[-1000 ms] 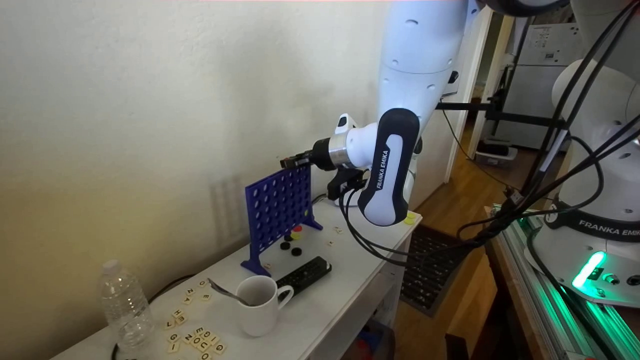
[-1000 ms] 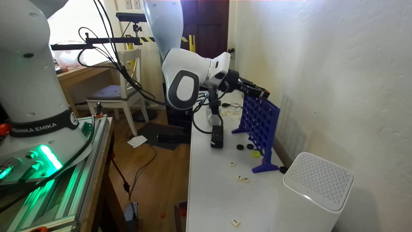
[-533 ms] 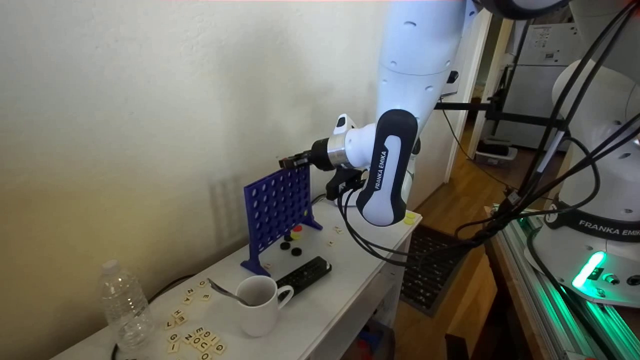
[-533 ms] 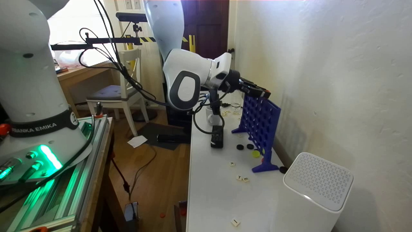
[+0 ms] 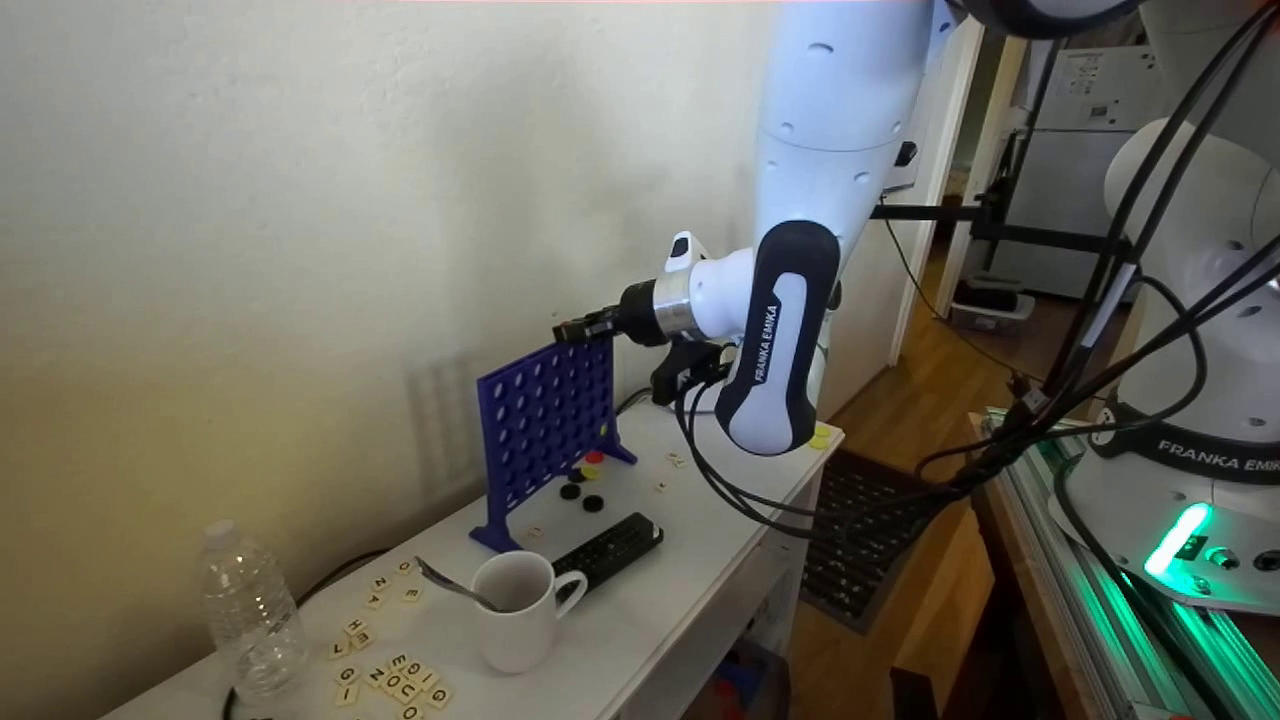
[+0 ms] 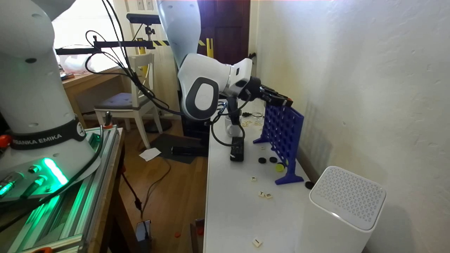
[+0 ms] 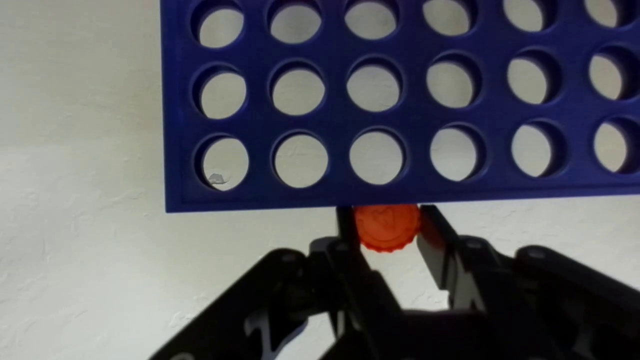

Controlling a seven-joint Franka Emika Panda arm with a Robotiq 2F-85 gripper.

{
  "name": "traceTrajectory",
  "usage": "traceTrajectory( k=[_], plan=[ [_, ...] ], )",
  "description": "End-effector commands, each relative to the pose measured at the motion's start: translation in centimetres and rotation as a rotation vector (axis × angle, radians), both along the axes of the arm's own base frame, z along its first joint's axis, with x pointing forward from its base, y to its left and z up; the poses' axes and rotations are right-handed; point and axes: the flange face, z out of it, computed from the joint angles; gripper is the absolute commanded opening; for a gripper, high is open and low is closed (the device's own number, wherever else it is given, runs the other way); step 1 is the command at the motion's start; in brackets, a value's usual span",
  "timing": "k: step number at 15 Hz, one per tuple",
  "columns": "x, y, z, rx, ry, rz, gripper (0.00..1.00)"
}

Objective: Put one orange chip inside the blue gameboard.

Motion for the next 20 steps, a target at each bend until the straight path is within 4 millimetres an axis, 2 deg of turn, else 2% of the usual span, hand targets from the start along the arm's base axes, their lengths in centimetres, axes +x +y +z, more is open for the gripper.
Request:
traceTrajectory(
  k=[1,6,7,12,20],
  plan=[
    [-0.4,0.7,-1.0,0.031,0.024,0.018,0.62],
    [-0.9,1.4,-0.4,0.027,0.022,0.023,0.96],
    [-1.0,1.5,-0.2,0.024,0.021,0.024,0.99],
    [-2.0,1.0,0.0,0.004,0.024,-0.011,1.0],
    [-2.3,-0.2,0.3,-0.016,0.018,-0.034,1.0]
  ],
)
